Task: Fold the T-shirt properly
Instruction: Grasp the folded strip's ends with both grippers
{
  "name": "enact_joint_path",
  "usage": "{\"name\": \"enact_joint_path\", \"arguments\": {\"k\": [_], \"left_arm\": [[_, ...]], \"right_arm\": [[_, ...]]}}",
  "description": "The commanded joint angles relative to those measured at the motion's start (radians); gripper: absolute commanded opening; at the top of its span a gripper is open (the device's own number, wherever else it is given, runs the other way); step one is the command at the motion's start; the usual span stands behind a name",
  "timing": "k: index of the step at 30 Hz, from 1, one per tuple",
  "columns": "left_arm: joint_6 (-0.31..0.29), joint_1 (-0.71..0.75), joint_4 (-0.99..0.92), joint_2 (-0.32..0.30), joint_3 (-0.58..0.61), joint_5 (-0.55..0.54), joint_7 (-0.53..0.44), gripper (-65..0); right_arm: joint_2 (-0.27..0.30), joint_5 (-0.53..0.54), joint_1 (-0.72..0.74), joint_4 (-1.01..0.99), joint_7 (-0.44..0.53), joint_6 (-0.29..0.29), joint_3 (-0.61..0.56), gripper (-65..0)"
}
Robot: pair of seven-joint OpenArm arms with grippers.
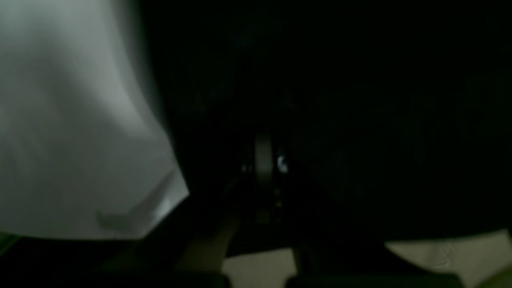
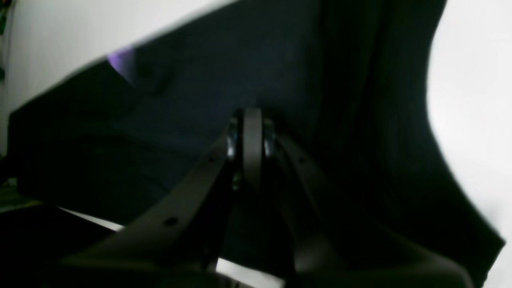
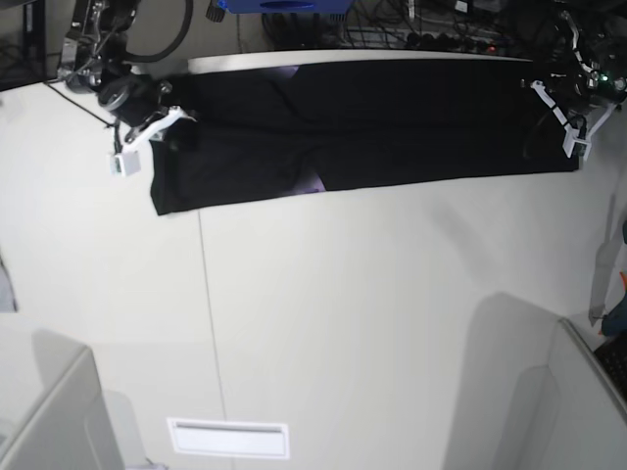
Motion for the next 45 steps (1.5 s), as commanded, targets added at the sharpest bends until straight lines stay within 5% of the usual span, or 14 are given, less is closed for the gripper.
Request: {"name": "enact_joint_path", "arguments": {"k": [1,6,12,21,28,32,34,39,40,45], "left_arm": [[0.011,0.0,-0.028,-0.002,0.03,-0.01,-0.043,-65.0],[0.084,-0.063,-0.155,-0.017,0.133,-0.01,-0.109,-65.0],[0.089,-0.219,-0.23,-0.029,0.148,-0.01,-0.106,-65.0],[0.089,-0.331,-0.077,-0.04,0.134,0.072,0.049,-65.0],[0.081,-0.308,0.158,-0.042,-0.045,0.084,0.072,-65.0],[-0.033,-0.298,0.204,-0.037,-0.202,0.036,0.079,-65.0],[-0.033,-0.279,0.184,-0.037,-0.265,-0.017,0.079,-65.0],[-0.033,-0.241,0.053,-0.04,-0.294,-0.223,0.077,-4.8],[-0.033,-0.241,0.024,-0.04,-0.291,-0.249,0.077,0.0],[-0.033,-0.269,-0.071,-0.037,-0.262,-0.283,0.017,-1.2]], "right_arm": [[0.021,0.011,0.022,-0.022,0.016,0.003,0.004,-65.0],[0.059,0.009,0.114,-0.2,0.026,0.002,0.014,-65.0],[0.062,0.009,0.247,-0.292,0.058,-0.029,0.017,-65.0],[0.061,0.013,0.33,-0.259,0.058,-0.13,0.017,-65.0],[0.054,0.017,0.241,0.025,0.055,-0.13,0.007,-65.0],[0.054,0.017,0.177,0.194,0.053,-0.13,0.006,-65.0],[0.054,0.017,0.158,0.226,0.053,-0.13,0.006,-65.0],[0.054,0.017,0.144,0.231,0.053,-0.129,0.0,-65.0],[0.054,0.017,0.144,0.231,0.053,-0.129,-0.017,-65.0],[0.058,0.013,0.14,0.231,0.058,-0.129,-0.111,-65.0]]}}
